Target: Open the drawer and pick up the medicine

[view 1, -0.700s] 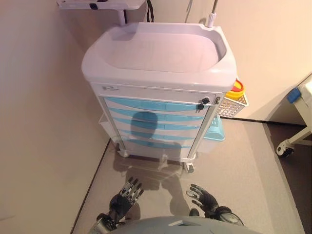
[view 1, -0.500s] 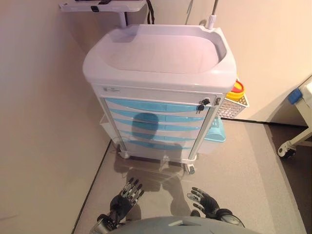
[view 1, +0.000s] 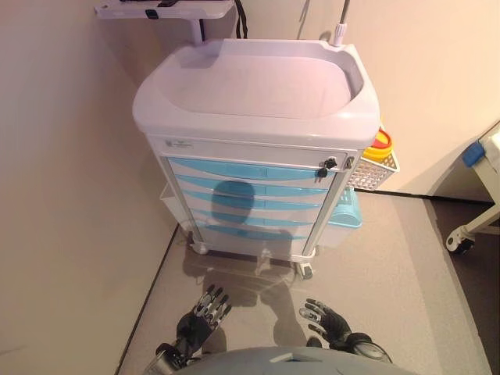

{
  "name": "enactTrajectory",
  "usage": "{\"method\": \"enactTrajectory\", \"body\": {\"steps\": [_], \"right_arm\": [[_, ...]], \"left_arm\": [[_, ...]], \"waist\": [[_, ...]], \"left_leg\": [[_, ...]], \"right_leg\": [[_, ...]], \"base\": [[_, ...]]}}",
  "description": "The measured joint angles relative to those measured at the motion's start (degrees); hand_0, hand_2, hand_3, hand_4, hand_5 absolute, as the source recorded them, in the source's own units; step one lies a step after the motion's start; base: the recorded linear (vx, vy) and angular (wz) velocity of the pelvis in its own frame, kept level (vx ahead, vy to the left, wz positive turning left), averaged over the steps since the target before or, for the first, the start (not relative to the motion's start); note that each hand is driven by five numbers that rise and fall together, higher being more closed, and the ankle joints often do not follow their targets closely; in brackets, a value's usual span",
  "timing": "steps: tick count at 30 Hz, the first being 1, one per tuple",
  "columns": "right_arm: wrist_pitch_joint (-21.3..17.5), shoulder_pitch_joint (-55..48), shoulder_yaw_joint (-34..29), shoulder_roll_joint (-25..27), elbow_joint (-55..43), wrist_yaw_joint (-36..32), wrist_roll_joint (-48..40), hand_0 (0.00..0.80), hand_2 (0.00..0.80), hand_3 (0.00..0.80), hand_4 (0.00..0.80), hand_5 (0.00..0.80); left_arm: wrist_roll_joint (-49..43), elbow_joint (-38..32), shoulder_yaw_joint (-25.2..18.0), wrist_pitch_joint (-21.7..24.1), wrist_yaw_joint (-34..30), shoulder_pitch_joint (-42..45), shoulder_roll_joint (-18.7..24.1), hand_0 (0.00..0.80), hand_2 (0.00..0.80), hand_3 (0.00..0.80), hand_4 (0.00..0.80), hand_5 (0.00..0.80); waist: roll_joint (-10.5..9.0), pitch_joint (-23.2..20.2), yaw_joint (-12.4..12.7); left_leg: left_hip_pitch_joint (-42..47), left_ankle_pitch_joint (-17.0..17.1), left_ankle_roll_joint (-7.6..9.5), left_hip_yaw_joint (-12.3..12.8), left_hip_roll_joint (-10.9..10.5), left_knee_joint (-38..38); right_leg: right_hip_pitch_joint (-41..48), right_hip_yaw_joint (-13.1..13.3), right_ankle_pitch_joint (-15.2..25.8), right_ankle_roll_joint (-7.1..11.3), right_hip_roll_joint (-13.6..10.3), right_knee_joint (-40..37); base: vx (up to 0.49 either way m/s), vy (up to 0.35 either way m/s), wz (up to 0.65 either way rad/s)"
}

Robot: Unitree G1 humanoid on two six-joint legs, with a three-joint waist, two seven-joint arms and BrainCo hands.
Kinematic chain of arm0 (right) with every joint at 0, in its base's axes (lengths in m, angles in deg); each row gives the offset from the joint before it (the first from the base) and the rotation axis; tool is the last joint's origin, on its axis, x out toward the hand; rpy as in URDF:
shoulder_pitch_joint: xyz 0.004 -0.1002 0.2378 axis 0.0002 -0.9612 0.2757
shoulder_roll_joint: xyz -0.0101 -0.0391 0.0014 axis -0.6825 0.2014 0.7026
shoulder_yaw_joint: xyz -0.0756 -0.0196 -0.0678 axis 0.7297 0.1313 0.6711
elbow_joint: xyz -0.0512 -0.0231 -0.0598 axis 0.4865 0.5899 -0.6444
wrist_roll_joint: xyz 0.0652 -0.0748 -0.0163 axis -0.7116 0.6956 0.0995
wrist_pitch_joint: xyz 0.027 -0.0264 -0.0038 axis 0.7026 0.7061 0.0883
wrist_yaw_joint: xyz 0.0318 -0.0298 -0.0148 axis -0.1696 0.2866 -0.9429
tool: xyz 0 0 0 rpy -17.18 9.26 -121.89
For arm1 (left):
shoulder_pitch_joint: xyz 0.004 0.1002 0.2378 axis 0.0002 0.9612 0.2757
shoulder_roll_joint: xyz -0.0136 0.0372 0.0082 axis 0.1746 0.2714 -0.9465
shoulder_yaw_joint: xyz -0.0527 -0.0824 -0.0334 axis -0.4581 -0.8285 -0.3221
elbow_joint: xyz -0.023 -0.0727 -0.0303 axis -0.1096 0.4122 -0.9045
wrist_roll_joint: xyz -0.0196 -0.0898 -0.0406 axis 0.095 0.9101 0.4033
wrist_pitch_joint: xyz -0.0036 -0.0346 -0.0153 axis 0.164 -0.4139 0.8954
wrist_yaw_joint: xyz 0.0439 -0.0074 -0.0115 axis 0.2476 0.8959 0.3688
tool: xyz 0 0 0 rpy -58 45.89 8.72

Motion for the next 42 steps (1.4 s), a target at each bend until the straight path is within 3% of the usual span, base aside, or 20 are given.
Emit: {"method": "enactTrajectory", "body": {"steps": [16,28,35,42], "right_arm": [[-0.85,-0.34,-0.05,0.02,0.03,0.02,-1.01,0.000,0.000,0.000,0.000,0.000],[-2.28,-3.50,-2.34,0.06,0.30,1.14,-2.15,0.000,0.000,0.000,0.000,0.000],[-4.37,-0.23,-2.25,-0.03,1.54,3.47,-2.31,0.000,0.000,0.000,0.000,0.000],[-5.72,4.79,-2.10,0.07,1.93,4.16,-4.39,0.000,0.000,0.000,0.000,0.000]], "left_arm": [[0.80,-0.01,-0.06,0.07,-1.07,0.17,-0.09,0.000,0.000,0.000,0.000,0.000],[7.17,0.20,-1.34,-2.54,-2.05,-0.48,-1.13,0.000,0.000,0.000,0.000,0.000],[19.88,1.69,-1.44,-6.37,-0.98,-8.88,-1.43,0.000,0.000,0.000,0.000,0.000],[27.50,1.80,-2.06,-4.66,-0.76,-19.32,-1.21,0.000,0.000,0.000,0.000,0.000]], "waist": [[0.47,-0.85,0.01],[-0.66,0.04,-0.33],[-2.92,5.86,-1.34],[-5.53,13.30,-3.58]], "left_leg": [[0.00,0.00,0.00,0.00,0.01,-0.09],[-1.18,-0.02,0.00,0.45,0.09,-0.03],[-7.28,-0.13,0.19,0.04,0.29,4.31],[-16.86,-2.19,-0.27,-1.01,2.24,13.75]], "right_leg": [[-0.02,0.00,-0.02,0.03,0.01,-0.02],[-1.71,0.60,-0.08,0.11,0.01,0.41],[-8.54,2.08,-0.40,0.02,-0.47,5.51],[-17.78,4.54,-2.33,-1.76,0.07,13.84]], "base": [[0.008,-0.003,0.00],[0.040,-0.018,-0.02],[-0.082,-0.052,-0.03],[-0.096,-0.049,-0.05]]}}
